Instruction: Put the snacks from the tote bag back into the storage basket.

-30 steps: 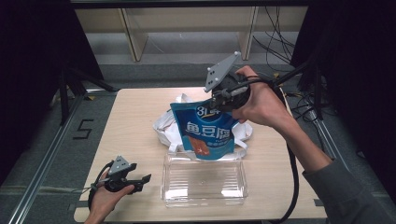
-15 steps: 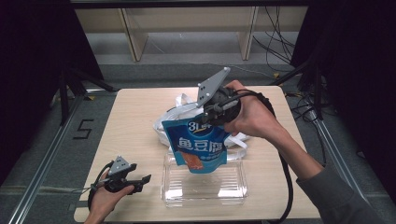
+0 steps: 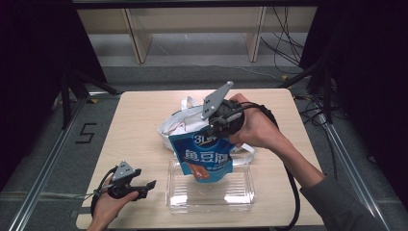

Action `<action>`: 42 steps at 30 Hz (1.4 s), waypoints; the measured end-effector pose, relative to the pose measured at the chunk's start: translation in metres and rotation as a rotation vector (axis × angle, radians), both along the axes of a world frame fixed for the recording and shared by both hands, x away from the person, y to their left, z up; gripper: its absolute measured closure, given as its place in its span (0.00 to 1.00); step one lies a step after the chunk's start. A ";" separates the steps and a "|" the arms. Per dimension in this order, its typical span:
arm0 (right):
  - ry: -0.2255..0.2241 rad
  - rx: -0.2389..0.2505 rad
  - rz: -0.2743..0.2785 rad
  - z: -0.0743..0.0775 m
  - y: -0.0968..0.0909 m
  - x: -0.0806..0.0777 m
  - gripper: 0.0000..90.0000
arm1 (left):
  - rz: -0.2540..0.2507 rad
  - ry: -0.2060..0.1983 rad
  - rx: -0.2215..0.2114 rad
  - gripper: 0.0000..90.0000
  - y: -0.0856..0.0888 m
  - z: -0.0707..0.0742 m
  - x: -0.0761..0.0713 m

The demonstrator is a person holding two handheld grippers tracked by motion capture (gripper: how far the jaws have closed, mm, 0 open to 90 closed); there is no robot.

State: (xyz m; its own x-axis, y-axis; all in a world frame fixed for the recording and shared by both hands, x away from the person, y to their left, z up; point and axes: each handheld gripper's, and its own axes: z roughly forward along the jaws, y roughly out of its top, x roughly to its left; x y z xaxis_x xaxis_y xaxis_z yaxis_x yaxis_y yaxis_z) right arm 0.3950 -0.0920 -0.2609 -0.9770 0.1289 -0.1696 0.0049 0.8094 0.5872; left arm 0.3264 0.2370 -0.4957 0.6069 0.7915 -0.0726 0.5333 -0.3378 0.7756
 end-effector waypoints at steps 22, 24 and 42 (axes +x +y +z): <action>0.050 0.018 -0.002 -0.028 -0.010 0.011 1.00 | 0.005 -0.004 -0.012 0.27 -0.003 -0.002 -0.001; 0.050 0.025 -0.011 -0.030 -0.012 0.011 1.00 | -0.007 -0.001 0.006 0.27 -0.002 -0.001 0.001; 0.043 0.111 -0.029 -0.031 -0.026 0.007 0.86 | -0.010 0.002 0.010 0.27 -0.003 -0.002 0.001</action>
